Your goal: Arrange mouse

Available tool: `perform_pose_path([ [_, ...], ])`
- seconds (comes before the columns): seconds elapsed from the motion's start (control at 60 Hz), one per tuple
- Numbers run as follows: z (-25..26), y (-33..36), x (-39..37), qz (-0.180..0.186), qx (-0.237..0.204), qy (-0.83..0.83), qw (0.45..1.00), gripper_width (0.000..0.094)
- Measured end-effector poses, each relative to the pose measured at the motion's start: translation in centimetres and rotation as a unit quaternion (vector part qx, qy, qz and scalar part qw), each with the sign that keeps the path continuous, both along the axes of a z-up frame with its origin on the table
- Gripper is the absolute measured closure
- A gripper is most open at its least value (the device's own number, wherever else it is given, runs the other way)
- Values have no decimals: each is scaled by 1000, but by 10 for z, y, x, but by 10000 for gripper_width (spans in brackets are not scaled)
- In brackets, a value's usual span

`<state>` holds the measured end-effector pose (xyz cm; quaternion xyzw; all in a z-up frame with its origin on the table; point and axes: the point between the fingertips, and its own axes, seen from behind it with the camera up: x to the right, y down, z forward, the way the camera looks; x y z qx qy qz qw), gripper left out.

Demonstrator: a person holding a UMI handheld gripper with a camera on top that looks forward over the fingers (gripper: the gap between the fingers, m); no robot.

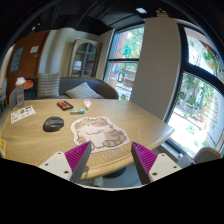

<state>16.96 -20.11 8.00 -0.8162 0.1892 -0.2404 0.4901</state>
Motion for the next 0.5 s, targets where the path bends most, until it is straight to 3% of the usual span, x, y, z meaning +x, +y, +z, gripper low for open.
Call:
perform_pose_path([
  [0.183,-11,30,-43,38,4,21,999,116],
  [0.333,-20,84,-121,84,7,44,995,113],
  [0.5,-47,137,-199,136,-36,51,989,117],
])
